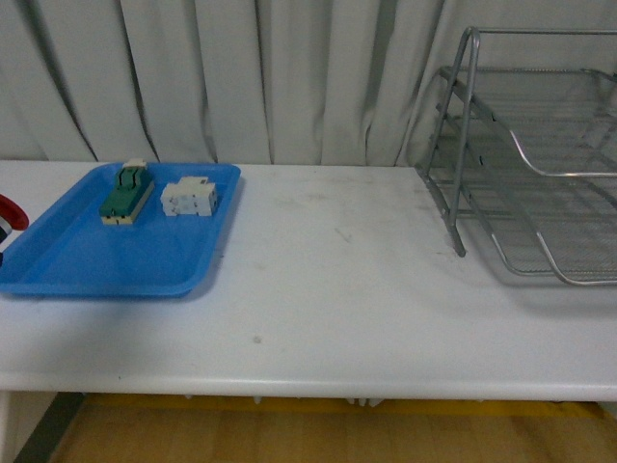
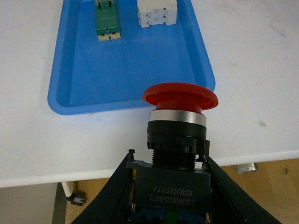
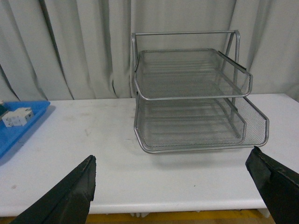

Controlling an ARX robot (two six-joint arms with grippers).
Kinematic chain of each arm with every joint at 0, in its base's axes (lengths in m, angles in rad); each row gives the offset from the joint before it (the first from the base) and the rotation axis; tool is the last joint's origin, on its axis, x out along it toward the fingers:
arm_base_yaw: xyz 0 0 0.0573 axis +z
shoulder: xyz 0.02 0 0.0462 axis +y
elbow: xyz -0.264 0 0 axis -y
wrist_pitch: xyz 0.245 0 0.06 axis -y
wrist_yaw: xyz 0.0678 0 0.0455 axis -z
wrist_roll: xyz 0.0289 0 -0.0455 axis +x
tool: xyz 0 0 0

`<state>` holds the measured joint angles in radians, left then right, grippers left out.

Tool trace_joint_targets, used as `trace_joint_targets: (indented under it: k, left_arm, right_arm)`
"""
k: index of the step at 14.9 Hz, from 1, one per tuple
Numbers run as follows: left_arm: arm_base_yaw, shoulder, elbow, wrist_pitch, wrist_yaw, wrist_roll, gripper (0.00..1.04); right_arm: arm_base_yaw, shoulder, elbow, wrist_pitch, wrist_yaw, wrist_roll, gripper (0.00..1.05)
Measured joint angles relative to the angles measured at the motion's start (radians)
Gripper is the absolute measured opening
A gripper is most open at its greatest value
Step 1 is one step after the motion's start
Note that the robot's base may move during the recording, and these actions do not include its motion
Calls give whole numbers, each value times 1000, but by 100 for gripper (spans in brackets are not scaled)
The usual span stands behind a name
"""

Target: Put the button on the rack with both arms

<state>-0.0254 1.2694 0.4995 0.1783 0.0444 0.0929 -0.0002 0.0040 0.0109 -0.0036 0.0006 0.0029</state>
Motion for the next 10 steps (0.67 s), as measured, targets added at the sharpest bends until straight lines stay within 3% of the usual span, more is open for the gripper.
trace_joint_targets:
  k: [10]
  left_arm:
    - [-31,47,-16,41,-19,-14,37]
  right_arm:
    - [0,0,0,0,0,0,98]
